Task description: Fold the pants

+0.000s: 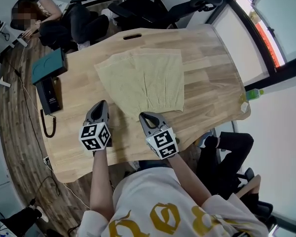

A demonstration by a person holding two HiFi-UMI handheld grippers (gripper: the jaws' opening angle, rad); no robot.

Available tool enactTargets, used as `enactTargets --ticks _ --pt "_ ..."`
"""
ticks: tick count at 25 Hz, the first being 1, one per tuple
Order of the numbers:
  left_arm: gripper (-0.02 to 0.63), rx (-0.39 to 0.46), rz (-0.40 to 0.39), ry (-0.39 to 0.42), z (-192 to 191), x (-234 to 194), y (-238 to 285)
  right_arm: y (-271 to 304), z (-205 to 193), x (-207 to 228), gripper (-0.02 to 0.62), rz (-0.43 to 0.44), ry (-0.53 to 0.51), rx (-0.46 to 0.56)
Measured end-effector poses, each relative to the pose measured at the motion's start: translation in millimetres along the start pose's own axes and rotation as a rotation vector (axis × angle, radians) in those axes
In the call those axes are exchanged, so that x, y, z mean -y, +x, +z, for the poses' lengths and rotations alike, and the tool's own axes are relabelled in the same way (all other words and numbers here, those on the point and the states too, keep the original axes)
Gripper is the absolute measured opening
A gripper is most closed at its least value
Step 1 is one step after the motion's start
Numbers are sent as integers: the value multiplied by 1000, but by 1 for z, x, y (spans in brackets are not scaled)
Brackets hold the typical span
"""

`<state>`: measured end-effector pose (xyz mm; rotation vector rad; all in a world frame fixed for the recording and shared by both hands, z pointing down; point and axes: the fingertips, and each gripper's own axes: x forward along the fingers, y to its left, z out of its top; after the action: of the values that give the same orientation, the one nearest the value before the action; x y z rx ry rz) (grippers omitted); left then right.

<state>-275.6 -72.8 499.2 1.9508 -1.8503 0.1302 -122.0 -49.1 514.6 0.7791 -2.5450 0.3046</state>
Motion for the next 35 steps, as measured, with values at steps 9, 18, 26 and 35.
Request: enactTargets --ticks 9,18,26,35 --pt "9 -83 26 -22 -15 -26 41 25 -10 -2 9 74 5 -23" --pt "12 -186 55 -29 -35 -51 78 51 -25 -14 58 167 -18 -71" --pt "85 -254 79 -23 -46 -68 109 66 -42 -16 134 208 -61 -116" --pt "191 -364 143 -24 -67 -83 133 71 -67 -12 156 225 -115 -182"
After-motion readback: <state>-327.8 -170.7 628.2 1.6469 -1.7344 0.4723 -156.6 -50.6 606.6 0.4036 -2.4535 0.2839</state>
